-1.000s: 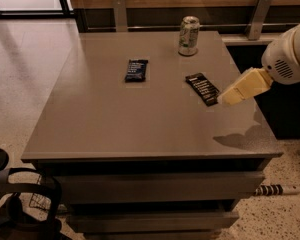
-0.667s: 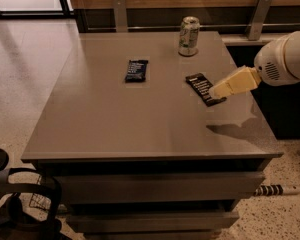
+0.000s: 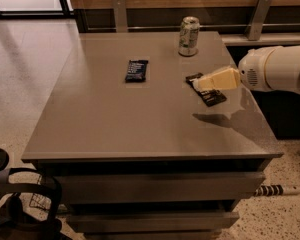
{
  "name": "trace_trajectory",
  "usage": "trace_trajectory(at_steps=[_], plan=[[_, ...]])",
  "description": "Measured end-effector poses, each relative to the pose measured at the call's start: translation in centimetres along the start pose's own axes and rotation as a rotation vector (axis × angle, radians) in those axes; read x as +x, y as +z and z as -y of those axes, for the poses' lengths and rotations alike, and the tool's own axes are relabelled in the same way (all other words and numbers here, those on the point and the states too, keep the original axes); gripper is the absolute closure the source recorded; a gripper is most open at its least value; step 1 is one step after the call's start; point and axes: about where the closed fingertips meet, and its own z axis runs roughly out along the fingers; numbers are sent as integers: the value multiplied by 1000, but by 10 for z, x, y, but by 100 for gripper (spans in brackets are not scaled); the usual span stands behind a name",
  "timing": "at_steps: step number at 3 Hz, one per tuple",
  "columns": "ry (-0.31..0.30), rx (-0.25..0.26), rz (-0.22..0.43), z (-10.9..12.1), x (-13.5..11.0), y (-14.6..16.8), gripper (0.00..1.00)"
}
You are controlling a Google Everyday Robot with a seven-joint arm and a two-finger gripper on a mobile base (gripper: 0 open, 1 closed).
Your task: Pick rxbar chocolate
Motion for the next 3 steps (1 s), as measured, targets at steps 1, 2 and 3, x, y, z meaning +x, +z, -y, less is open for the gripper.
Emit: trace_trajectory(at_steps=[1,2,3], plan=[[-2,0,-3,0,0,0,0],[9,-11,10,0,5,6,0],[49,-44,55,0,23,26,0]])
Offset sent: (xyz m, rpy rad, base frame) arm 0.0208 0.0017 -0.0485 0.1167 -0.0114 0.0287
